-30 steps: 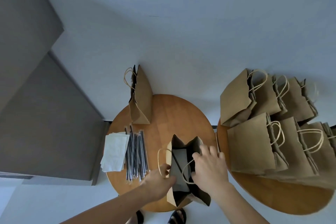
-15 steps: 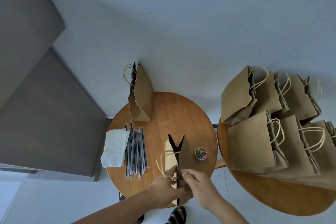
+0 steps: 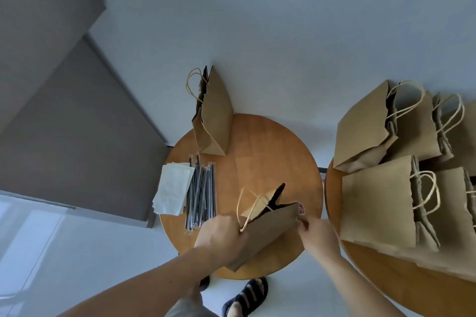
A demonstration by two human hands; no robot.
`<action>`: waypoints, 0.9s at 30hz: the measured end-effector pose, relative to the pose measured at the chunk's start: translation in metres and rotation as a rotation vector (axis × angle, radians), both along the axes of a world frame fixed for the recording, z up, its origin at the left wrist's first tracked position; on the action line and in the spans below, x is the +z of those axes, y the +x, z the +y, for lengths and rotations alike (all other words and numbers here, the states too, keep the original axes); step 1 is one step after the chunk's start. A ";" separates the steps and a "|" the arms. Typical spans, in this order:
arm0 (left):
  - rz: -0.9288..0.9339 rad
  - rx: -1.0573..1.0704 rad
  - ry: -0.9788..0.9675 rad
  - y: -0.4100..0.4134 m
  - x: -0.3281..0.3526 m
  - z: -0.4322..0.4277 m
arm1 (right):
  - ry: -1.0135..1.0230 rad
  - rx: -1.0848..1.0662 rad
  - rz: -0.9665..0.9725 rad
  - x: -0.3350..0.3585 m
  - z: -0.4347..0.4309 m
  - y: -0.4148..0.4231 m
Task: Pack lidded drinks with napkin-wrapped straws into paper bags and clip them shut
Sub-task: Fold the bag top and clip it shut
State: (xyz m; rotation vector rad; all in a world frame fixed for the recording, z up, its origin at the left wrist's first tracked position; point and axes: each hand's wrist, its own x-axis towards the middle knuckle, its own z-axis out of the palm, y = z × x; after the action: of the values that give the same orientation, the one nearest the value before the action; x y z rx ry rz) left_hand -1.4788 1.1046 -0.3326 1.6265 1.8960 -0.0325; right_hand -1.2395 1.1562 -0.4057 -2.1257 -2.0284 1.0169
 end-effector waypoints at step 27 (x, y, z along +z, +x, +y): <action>-0.196 -0.004 0.098 -0.032 -0.004 0.025 | -0.058 0.145 -0.407 -0.098 0.065 0.003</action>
State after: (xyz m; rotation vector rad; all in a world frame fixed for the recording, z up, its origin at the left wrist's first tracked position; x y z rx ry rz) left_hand -1.5105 1.1296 -0.3370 1.6338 1.7682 0.2142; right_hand -1.2366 1.2217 -0.5035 -2.4087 -2.3834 0.7043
